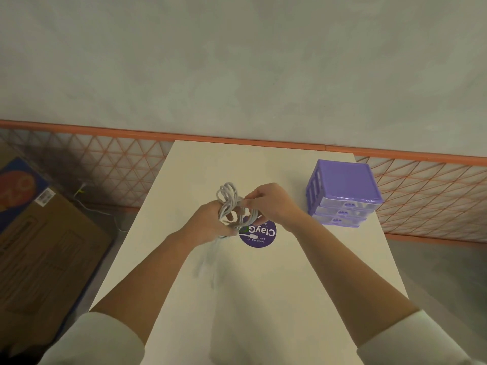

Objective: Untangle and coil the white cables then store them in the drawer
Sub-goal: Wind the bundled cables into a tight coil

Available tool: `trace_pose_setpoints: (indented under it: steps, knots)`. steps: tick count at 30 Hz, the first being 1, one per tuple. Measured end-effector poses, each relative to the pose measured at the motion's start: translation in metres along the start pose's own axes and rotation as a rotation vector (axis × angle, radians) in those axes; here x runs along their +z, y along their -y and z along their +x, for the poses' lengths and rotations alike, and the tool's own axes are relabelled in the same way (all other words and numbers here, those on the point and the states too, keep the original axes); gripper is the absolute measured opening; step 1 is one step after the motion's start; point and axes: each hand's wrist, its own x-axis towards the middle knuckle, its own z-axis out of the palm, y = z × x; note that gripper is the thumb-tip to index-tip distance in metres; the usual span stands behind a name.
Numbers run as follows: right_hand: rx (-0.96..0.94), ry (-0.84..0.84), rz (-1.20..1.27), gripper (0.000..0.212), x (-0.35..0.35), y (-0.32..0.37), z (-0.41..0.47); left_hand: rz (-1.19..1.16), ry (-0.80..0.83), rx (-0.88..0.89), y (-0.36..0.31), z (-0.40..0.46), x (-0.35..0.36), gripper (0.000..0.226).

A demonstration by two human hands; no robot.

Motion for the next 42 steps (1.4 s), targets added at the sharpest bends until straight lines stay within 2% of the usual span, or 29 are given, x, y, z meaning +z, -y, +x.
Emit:
trace_pose_setpoints:
  steps: [3, 6, 8, 10, 11, 13, 15, 17, 20, 24, 27, 30, 34, 36, 38, 42]
  knots:
    - [-0.018, 0.033, -0.125, 0.013, -0.006, 0.007, -0.001, 0.026, -0.015, 0.020, 0.005, -0.005, 0.001, 0.047]
    - [-0.126, -0.008, -0.140, 0.043, -0.005, 0.006, -0.002, -0.111, -0.093, -0.018, 0.010, -0.002, 0.000, 0.040]
    - [-0.173, -0.097, 0.002, 0.050, 0.003, 0.000, -0.003, -0.211, -0.158, -0.054, 0.013, 0.001, 0.000, 0.041]
    - [-0.129, -0.229, 0.177, 0.035, 0.017, -0.012, -0.002, -0.281, -0.234, -0.083, 0.013, 0.002, -0.001, 0.041]
    - [-0.059, -0.240, 0.284, 0.026, 0.023, -0.018, -0.002, -0.314, -0.260, -0.088, 0.013, 0.002, 0.000, 0.041]
    - [0.079, -0.121, 0.526, 0.037, 0.036, -0.031, -0.005, -0.356, -0.275, -0.100, 0.012, 0.002, 0.000, 0.041]
    - [0.062, -0.019, 0.678, 0.044, 0.043, -0.036, -0.010, -0.328, -0.258, -0.121, 0.013, 0.002, 0.000, 0.038]
    - [-0.013, -0.065, 0.614, 0.046, 0.037, -0.031, -0.012, -0.257, -0.241, -0.112, 0.016, 0.002, 0.001, 0.034]
    - [-0.111, -0.217, 0.293, 0.045, 0.017, -0.017, -0.011, -0.093, -0.267, -0.087, 0.021, 0.001, 0.002, 0.023]
    - [-0.244, -0.312, -0.064, 0.048, -0.007, -0.014, -0.008, 0.062, -0.292, -0.081, 0.025, 0.000, -0.005, 0.021]
    - [-0.248, -0.333, -0.152, 0.054, -0.020, -0.015, -0.010, 0.154, -0.320, -0.090, 0.023, -0.001, -0.010, 0.024]
    - [-0.241, -0.272, -0.129, 0.053, -0.025, -0.019, -0.011, 0.099, -0.352, -0.122, 0.022, 0.000, -0.012, 0.025]
    - [-0.183, -0.071, -0.135, 0.049, -0.018, -0.037, -0.012, -0.209, -0.323, -0.085, 0.019, -0.002, -0.014, 0.035]
    - [-0.118, 0.028, -0.068, 0.049, -0.015, -0.044, -0.015, -0.305, -0.317, -0.078, 0.016, -0.006, -0.013, 0.029]
    - [-0.070, 0.125, 0.004, 0.051, -0.012, -0.047, -0.019, -0.336, -0.328, -0.101, 0.011, -0.008, -0.011, 0.015]
    - [-0.028, 0.241, 0.202, 0.037, 0.001, -0.039, -0.024, -0.343, -0.291, -0.070, -0.002, -0.011, -0.004, 0.021]
